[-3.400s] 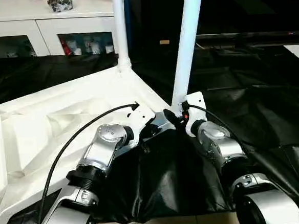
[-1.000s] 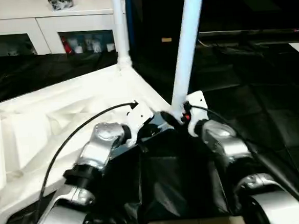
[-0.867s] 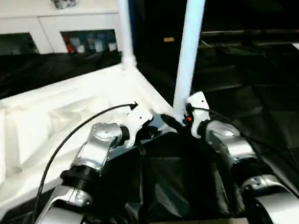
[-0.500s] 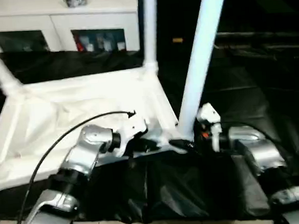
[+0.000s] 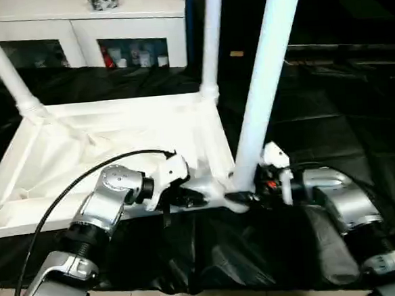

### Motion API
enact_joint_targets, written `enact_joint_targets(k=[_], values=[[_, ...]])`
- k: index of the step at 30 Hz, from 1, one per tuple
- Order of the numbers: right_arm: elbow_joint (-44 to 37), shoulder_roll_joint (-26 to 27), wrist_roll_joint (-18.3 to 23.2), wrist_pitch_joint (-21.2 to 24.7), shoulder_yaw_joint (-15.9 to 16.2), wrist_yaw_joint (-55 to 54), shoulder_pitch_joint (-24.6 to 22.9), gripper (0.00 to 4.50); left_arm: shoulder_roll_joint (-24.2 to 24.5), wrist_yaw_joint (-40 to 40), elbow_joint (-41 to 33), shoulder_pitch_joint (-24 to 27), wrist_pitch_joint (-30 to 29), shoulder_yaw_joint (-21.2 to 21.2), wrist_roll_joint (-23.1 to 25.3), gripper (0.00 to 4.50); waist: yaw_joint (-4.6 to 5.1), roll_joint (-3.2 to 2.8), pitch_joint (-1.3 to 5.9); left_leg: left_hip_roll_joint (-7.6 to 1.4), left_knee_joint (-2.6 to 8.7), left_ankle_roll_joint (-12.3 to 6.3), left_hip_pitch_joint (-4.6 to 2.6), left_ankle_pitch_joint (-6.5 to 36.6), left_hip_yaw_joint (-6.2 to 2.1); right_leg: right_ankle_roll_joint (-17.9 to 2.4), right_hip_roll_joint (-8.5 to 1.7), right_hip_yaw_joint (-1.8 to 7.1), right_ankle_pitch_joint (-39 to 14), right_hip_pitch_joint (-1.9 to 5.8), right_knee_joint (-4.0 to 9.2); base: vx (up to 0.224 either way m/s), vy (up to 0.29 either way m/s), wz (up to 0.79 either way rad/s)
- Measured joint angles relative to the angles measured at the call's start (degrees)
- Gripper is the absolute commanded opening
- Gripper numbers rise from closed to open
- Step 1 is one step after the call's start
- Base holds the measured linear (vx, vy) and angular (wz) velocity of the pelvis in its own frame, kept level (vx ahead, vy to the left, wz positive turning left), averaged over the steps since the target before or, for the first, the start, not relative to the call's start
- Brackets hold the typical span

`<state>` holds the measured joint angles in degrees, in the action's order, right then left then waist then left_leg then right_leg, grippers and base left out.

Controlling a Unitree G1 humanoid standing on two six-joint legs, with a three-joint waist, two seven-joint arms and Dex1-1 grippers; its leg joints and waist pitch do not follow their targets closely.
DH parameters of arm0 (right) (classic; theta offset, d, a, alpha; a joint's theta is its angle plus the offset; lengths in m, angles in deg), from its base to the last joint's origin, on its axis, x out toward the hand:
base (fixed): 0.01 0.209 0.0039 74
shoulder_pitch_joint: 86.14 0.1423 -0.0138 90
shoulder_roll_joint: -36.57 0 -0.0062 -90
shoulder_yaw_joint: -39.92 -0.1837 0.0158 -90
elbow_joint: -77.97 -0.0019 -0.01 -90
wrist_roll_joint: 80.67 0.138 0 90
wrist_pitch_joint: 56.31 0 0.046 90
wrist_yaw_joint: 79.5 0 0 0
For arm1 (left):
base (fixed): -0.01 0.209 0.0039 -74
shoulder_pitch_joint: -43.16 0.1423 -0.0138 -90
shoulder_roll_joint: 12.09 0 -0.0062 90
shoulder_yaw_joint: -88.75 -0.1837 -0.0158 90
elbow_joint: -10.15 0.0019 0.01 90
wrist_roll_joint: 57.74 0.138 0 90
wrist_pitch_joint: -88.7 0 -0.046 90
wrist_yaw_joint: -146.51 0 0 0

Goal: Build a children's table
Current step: Rotate leg to tighten

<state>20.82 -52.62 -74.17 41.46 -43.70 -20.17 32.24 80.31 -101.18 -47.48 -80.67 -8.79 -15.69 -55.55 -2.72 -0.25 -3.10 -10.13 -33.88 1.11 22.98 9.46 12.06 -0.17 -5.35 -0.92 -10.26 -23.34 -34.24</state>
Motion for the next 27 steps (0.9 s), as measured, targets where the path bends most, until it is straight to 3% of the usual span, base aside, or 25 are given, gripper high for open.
enact_joint_targets(k=[6,9,13,15,20,24,27], values=[[6.85,6.38,-0.64,-1.23,-4.31,-19.11,3.67,2.72,-4.80,11.26,2.53,-2.01,-2.85,1.55,2.02,0.00,1.46,0.01,0.01,0.05,-0.04,0.00,-0.02,0.00,0.00,0.00,-0.01,0.08,0.00,0.00,0.19,0.000,0.000,0.00],[11.62,10.18,-0.75,-2.34,-6.66,-30.58,6.76,2.72,-7.91,18.01,4.60,-3.53,-4.11,2.35,3.23,0.00,1.80,-0.02,0.02,0.06,-0.02,0.01,-0.01,0.00,0.00,0.00,-0.01,0.08,0.01,-0.02,0.14,0.000,0.000,0.00],[15.17,12.25,-1.25,-4.17,-8.32,-37.53,8.97,2.72,-10.07,22.23,5.38,-4.39,-5.11,2.48,3.75,0.00,1.91,-0.07,0.05,0.07,-0.02,0.00,-0.01,0.00,0.00,-0.01,-0.01,0.07,0.02,-0.01,0.13,0.000,0.000,0.00],[16.31,12.82,-1.45,-5.26,-8.95,-38.36,9.68,3.42,-10.22,22.71,5.40,-4.49,-5.11,2.59,3.78,0.00,1.93,-0.09,0.06,0.06,-0.02,0.00,0.00,0.00,0.00,-0.01,-0.01,0.05,0.04,-0.01,0.13,0.000,0.000,0.00],[16.73,12.59,-1.40,-5.94,-9.10,-35.52,9.75,3.76,-9.74,20.72,5.39,-4.46,-4.69,2.99,3.73,0.00,1.90,-0.15,0.07,0.04,0.00,-0.02,0.02,0.01,0.00,-0.01,-0.01,0.01,0.03,-0.02,0.14,0.000,0.000,0.00],[15.72,10.36,-1.42,-5.16,-7.00,-29.15,9.33,3.96,-8.43,17.57,4.79,-3.87,-3.89,2.77,3.11,0.00,2.11,-0.27,0.00,0.03,0.00,-0.02,0.01,0.01,-0.01,-0.01,0.00,0.00,0.03,-0.02,0.12,0.000,0.000,0.00],[12.88,7.60,-1.45,-5.02,-4.93,-22.02,7.33,3.96,-6.84,13.85,3.80,-3.06,-2.72,2.00,2.32,0.00,1.69,-0.43,-0.04,0.03,0.00,-0.02,0.03,0.01,-0.01,-0.01,0.00,-0.02,0.03,0.01,0.11,0.000,0.000,0.00]])
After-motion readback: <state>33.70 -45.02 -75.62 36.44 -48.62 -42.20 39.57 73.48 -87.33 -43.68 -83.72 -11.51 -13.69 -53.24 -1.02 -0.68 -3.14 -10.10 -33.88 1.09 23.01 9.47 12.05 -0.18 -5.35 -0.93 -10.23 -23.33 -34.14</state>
